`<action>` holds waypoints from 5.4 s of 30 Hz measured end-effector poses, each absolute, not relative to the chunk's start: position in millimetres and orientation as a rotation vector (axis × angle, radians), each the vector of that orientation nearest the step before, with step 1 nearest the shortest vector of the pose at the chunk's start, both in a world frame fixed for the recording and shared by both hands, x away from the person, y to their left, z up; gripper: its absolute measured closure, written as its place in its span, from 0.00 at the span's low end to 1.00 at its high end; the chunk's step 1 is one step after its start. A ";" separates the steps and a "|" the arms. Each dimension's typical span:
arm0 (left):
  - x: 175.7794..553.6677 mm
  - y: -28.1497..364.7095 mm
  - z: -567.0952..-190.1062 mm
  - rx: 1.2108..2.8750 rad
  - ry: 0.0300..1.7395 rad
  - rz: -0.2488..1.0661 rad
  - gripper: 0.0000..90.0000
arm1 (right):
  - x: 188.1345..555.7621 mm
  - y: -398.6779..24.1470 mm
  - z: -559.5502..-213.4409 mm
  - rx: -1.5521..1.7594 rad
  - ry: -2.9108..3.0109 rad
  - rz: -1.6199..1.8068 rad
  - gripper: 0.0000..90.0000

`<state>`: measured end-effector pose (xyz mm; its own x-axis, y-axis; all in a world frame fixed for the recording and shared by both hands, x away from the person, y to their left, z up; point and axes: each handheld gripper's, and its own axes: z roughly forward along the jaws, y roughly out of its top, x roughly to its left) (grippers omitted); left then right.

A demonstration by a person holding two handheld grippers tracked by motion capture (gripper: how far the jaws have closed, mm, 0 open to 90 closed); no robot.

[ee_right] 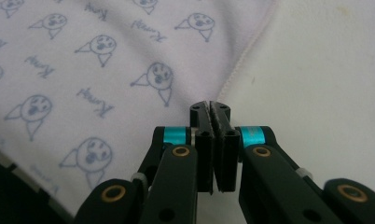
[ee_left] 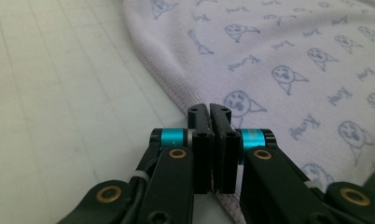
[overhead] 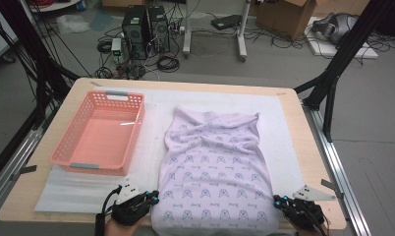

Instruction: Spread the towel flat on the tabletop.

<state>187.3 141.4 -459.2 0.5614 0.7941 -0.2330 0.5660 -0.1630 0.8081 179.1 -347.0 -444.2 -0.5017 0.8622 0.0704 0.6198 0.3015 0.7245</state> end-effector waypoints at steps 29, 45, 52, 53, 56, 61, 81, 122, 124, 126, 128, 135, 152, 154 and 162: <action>178.1 139.8 -458.2 1.887 1.057 0.341 0.97 | 151.6 -354.1 -443.4 1.398 2.218 1.076 0.99; 208.5 131.2 -462.8 1.793 1.085 0.300 0.56 | 169.7 -340.1 -448.3 1.389 2.146 1.042 0.65; 204.0 116.9 -462.9 1.890 1.018 0.448 0.95 | 175.2 -330.8 -447.2 1.356 2.175 0.993 0.97; 204.5 116.7 -461.9 1.888 1.034 0.437 0.96 | 174.9 -329.9 -446.5 1.360 2.177 0.987 0.98; 203.4 119.5 -459.3 1.897 1.049 0.405 0.97 | 173.8 -335.5 -446.5 1.386 2.174 1.018 0.98; 194.5 127.0 -458.8 1.881 1.071 0.371 0.97 | 165.0 -345.6 -445.7 1.402 2.180 1.029 0.98; 208.7 121.1 -461.2 1.840 1.023 0.288 0.58 | 159.7 -356.9 -437.2 1.409 2.092 1.092 0.68; 248.9 125.8 -429.9 1.725 1.037 0.293 0.56 | 189.9 -352.0 -442.9 1.438 2.189 0.998 0.98; 258.2 121.2 -428.1 1.730 1.047 0.298 0.55 | 192.3 -358.9 -446.3 1.489 2.171 1.091 0.86; 268.5 117.8 -427.2 1.730 1.062 0.293 0.54 | 195.0 -360.3 -447.4 1.509 2.137 1.131 0.77; 279.5 113.9 -427.2 1.727 1.081 0.292 0.54 | 198.6 -360.1 -443.8 1.491 2.122 1.155 0.74; 322.7 104.6 -431.9 1.719 1.109 0.295 0.56 | 223.1 -364.1 -427.0 1.444 2.058 1.253 0.71; 381.4 106.1 -450.5 1.695 1.288 0.404 0.60 | 270.7 -355.8 -435.1 1.380 2.163 1.174 0.70; 382.6 107.5 -451.6 1.700 1.293 0.396 0.59 | 271.9 -357.5 -436.3 1.387 2.165 1.176 0.70; 383.3 96.0 -438.1 1.758 1.166 0.425 0.56 | 268.2 -362.8 -434.4 1.415 2.142 1.176 0.70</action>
